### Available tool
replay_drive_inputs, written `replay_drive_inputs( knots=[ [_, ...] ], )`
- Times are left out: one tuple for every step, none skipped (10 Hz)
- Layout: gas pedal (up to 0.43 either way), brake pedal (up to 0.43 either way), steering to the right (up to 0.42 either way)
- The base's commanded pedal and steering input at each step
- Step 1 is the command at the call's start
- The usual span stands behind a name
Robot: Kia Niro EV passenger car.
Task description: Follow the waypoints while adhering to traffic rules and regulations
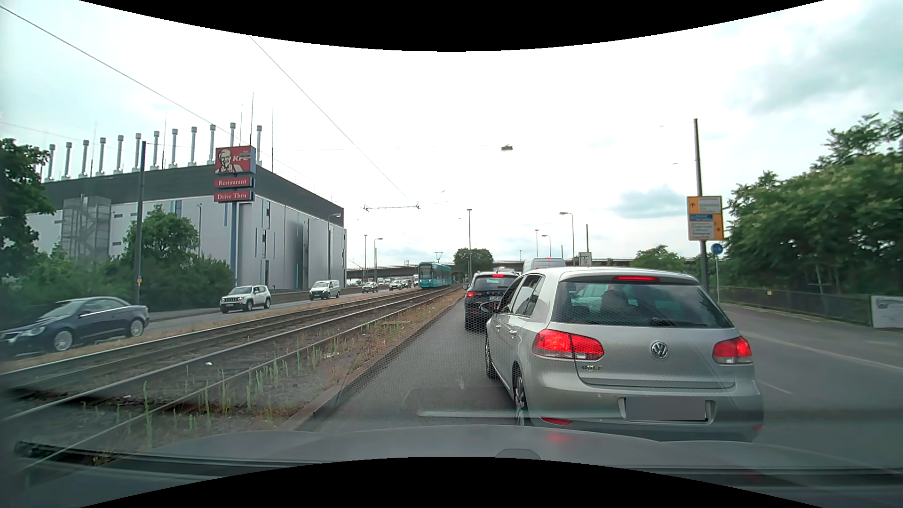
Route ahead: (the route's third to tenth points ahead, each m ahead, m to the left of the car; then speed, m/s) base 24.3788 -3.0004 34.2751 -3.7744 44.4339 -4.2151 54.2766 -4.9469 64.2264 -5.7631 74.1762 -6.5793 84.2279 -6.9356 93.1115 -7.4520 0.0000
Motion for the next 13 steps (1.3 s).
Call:
replay_drive_inputs(
  knots=[
    [0.000, 0.244, 0.001],
    [0.000, 0.244, 0.001],
    [0.000, 0.244, 0.001],
    [0.000, 0.244, 0.001],
    [0.000, 0.244, 0.001],
    [0.000, 0.244, 0.001],
    [0.000, 0.244, 0.001],
    [0.000, 0.244, 0.001],
    [0.000, 0.244, 0.001],
    [0.000, 0.244, 0.001],
    [0.000, 0.244, 0.001],
    [0.000, 0.244, 0.001],
    [0.000, 0.244, 0.001]
  ],
)
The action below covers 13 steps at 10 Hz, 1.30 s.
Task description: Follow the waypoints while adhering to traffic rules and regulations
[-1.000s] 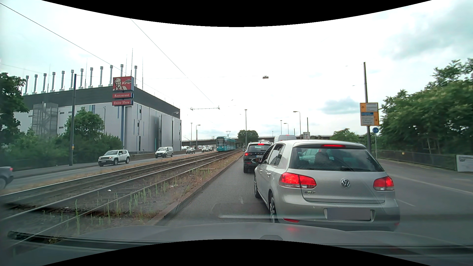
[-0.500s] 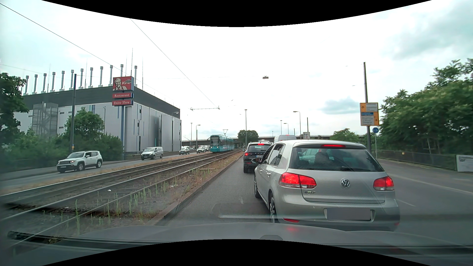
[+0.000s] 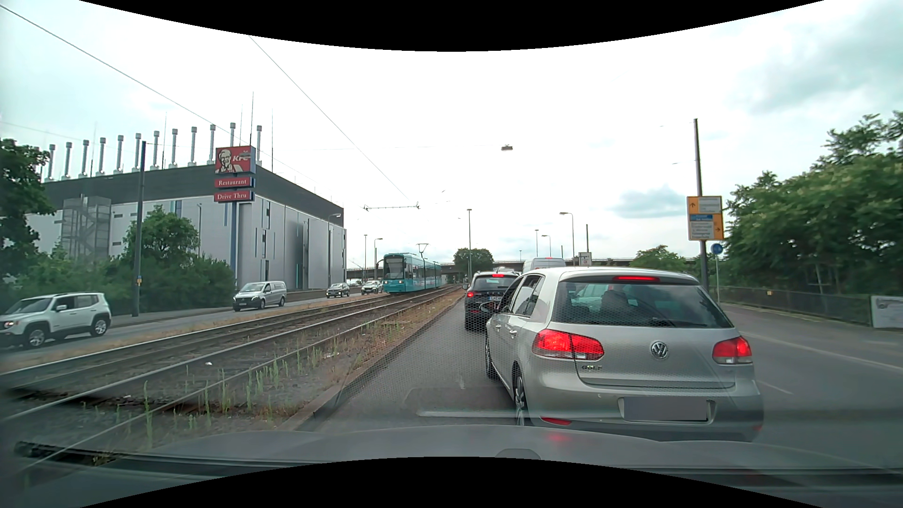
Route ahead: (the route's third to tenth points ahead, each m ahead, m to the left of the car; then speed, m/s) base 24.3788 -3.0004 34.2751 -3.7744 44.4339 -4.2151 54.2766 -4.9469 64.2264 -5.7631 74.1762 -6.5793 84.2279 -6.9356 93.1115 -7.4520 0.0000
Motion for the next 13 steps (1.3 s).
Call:
replay_drive_inputs(
  knots=[
    [0.000, 0.244, 0.001],
    [0.000, 0.244, 0.001],
    [0.000, 0.238, 0.001],
    [0.000, 0.244, 0.001],
    [0.000, 0.244, 0.001],
    [0.000, 0.244, 0.001],
    [0.000, 0.244, 0.001],
    [0.000, 0.244, 0.001],
    [0.000, 0.244, 0.001],
    [0.000, 0.244, 0.001],
    [0.000, 0.244, 0.001],
    [0.000, 0.244, 0.001],
    [0.000, 0.244, 0.001]
  ],
)
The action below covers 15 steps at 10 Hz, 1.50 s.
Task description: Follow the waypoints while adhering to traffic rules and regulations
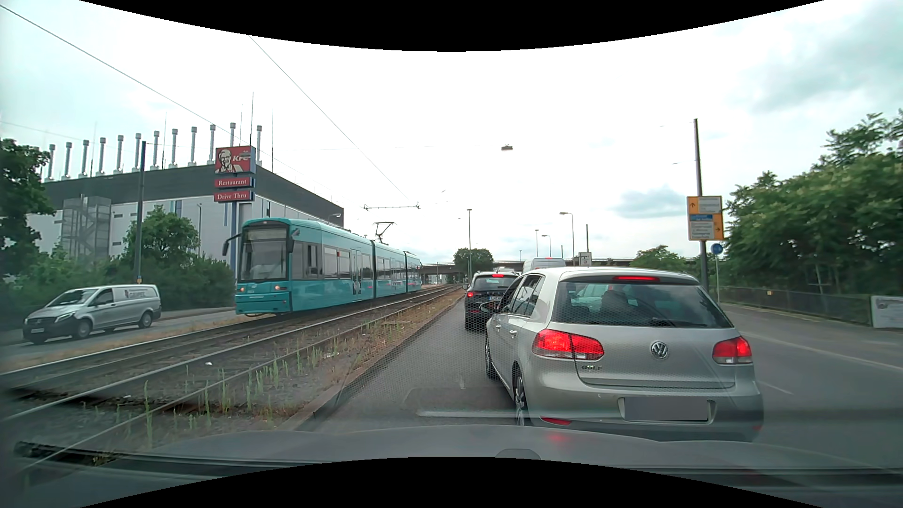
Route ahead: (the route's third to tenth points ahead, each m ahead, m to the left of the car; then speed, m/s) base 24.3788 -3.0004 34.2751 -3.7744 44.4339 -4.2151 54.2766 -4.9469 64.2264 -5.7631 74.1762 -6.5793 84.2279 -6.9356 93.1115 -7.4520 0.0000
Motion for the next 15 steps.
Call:
replay_drive_inputs(
  knots=[
    [0.000, 0.244, 0.001],
    [0.000, 0.244, 0.001],
    [0.000, 0.244, 0.001],
    [0.000, 0.244, 0.001],
    [0.000, 0.244, 0.001],
    [0.000, 0.250, 0.001],
    [0.000, 0.250, 0.001],
    [0.000, 0.244, 0.001],
    [0.000, 0.244, 0.001],
    [0.000, 0.244, 0.001],
    [0.000, 0.244, 0.001],
    [0.000, 0.244, 0.001],
    [0.000, 0.244, 0.001],
    [0.000, 0.250, 0.001],
    [0.000, 0.244, 0.001]
  ],
)
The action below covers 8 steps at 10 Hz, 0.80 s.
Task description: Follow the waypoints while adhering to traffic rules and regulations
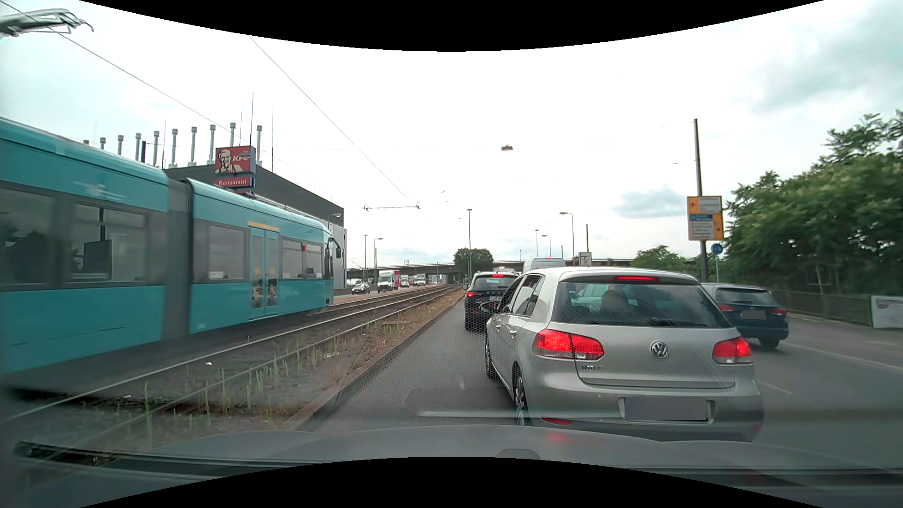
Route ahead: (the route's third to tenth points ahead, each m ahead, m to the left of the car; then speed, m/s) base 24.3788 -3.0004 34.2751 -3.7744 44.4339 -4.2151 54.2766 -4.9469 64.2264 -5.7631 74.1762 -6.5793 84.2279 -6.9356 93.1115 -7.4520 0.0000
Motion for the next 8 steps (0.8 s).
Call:
replay_drive_inputs(
  knots=[
    [0.000, 0.244, 0.001],
    [0.000, 0.244, 0.001],
    [0.000, 0.244, 0.001],
    [0.000, 0.244, 0.001],
    [0.000, 0.244, 0.001],
    [0.000, 0.244, 0.001],
    [0.000, 0.244, 0.001],
    [0.000, 0.250, 0.001]
  ],
)
